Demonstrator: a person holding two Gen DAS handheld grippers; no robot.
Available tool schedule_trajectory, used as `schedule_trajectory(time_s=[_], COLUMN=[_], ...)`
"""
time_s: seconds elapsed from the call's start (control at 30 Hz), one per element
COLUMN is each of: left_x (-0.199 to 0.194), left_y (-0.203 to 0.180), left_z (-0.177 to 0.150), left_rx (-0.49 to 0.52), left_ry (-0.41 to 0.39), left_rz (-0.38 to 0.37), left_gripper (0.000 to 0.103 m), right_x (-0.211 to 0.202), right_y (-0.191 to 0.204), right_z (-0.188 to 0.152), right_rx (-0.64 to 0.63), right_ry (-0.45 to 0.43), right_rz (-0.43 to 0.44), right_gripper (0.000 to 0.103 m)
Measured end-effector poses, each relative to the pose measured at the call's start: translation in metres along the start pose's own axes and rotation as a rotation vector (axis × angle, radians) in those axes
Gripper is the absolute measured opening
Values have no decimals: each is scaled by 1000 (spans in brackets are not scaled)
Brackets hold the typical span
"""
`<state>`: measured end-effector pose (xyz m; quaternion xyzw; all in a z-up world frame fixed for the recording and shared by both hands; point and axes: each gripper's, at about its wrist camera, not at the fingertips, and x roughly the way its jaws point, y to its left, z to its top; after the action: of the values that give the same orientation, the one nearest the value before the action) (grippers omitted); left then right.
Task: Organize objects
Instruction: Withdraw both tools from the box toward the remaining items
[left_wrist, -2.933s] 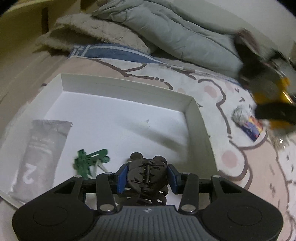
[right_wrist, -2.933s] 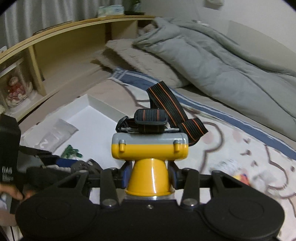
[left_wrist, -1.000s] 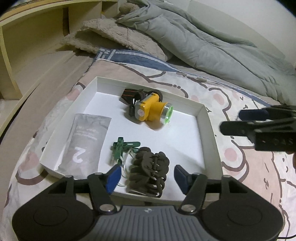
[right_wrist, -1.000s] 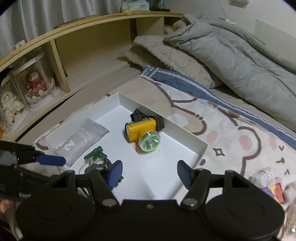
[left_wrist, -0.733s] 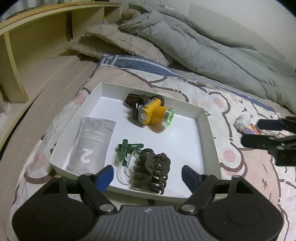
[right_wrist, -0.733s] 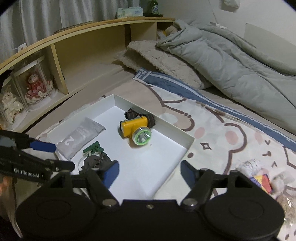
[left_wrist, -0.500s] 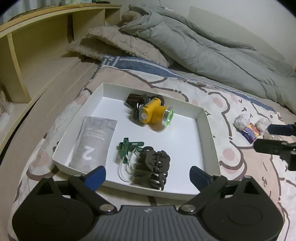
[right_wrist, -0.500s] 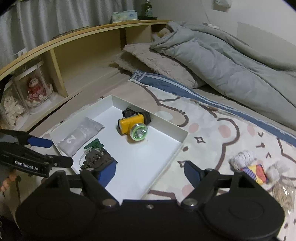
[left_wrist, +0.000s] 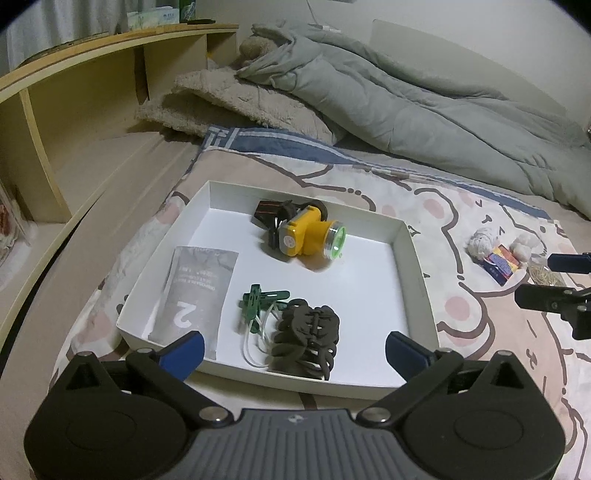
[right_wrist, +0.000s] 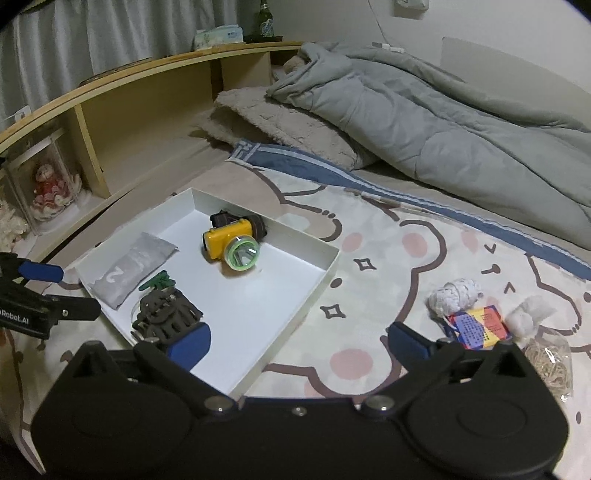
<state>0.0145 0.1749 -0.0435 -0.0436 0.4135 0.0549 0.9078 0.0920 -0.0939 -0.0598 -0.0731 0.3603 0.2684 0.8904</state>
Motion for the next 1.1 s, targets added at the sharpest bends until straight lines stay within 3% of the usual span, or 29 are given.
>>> schedule_trajectory(time_s=[0.57, 1.1], left_x=[0, 15], left_y=[-10, -69], left_z=[7, 26], left_rx=[-9, 17], left_ry=[-23, -57], left_rz=[7, -49], left_gripper=[103, 103], right_x=[-5, -45], right_y=[-12, -83], right_z=[-2, -17], right_rx=[27, 149], right_ry=[2, -35], right_rz=[-3, -136], right_gripper=[103, 103])
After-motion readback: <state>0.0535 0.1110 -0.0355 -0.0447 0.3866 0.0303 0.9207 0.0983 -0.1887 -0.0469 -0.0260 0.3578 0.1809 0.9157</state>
